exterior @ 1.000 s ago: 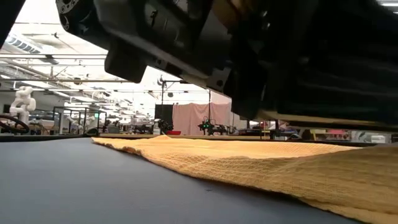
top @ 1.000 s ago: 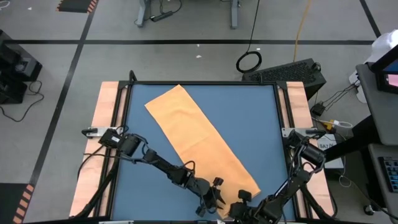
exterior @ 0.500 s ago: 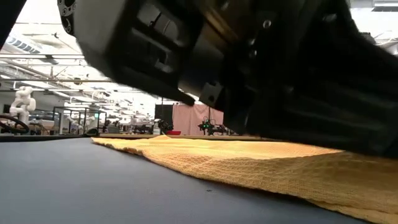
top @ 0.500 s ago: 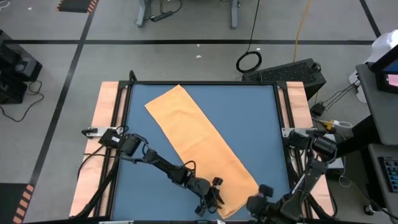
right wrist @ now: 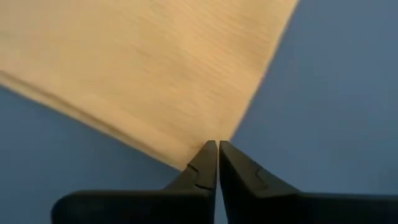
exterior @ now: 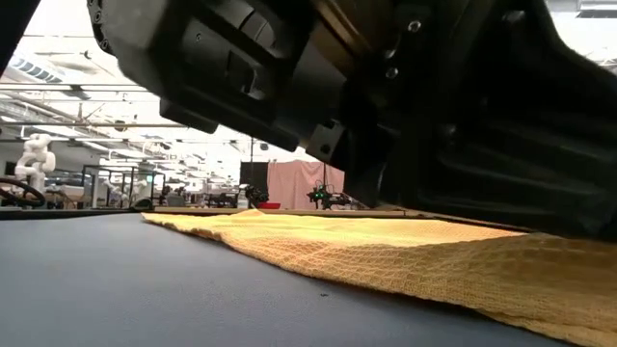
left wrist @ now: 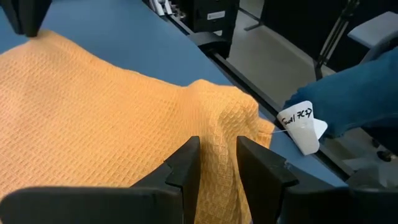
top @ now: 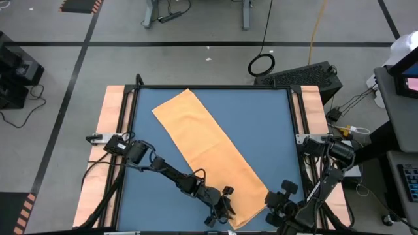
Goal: Roll towel into tight, uniform cylinder
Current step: Fold the orange microfiber cloth
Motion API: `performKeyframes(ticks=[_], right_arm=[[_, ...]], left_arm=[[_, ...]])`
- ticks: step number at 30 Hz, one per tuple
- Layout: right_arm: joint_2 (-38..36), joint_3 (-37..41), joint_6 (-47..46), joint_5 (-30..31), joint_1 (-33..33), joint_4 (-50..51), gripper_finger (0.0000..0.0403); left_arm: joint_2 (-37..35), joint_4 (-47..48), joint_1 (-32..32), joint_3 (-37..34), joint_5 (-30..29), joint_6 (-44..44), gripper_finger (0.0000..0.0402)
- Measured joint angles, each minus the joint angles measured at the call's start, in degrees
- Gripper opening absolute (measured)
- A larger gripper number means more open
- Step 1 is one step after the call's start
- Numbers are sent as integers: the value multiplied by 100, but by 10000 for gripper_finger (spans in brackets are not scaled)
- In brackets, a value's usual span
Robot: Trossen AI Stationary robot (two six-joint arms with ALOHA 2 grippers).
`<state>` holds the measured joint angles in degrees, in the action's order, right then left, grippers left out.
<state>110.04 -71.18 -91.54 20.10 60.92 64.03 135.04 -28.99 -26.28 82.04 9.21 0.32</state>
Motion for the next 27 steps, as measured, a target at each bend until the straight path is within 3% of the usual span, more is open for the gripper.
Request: performKeyframes(ticks=[10,14,18,22,27], right_arm=[[-45,426,-403,-391,23,0,1],[-532,93,-665,296,212,332,1],[-841,50,-427,748,435,-410,1],[-536,51,46,703,605,-1044,0],[-36,56,34,544,677,-1014,0]], left_arm=[[-2,109,-10,0,42,39,109],[-7,98,-10,0,48,44,109],[-7,115,28,0,63,46,109],[-7,80,44,0,63,119,109],[-7,93,37,0,63,155,109]])
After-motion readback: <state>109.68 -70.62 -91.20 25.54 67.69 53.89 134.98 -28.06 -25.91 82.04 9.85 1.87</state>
